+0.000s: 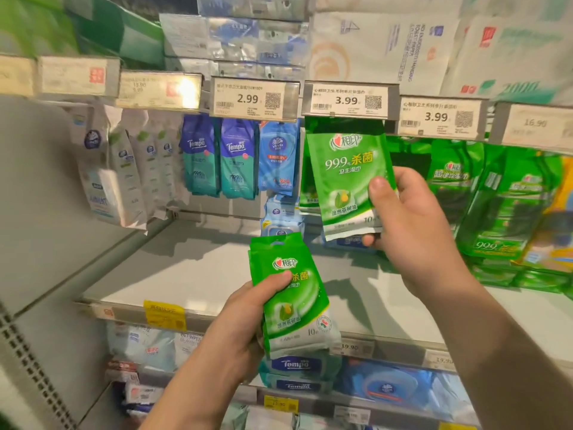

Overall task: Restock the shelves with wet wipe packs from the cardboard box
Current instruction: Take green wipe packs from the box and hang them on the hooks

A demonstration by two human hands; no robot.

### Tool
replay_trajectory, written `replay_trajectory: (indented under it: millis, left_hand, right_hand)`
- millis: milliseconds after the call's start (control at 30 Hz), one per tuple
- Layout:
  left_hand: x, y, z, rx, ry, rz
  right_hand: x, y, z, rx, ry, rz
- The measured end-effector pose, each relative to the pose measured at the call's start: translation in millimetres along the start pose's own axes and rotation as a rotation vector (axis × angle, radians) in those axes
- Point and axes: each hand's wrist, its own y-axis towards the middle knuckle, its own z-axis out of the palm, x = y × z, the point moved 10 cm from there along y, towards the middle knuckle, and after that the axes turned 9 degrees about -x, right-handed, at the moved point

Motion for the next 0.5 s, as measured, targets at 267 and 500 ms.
replay_trajectory:
  millis: [267,500]
  left_hand:
    - [5,0,-7,-0.023,-0.023,-0.015]
    - [2,-1,-10,-0.03,-0.077,-0.024]
  right_hand:
    - [-25,-3,4,-0.064,-0.015,0.078]
    - [-39,-8,18,-0.016,-0.016,0.113]
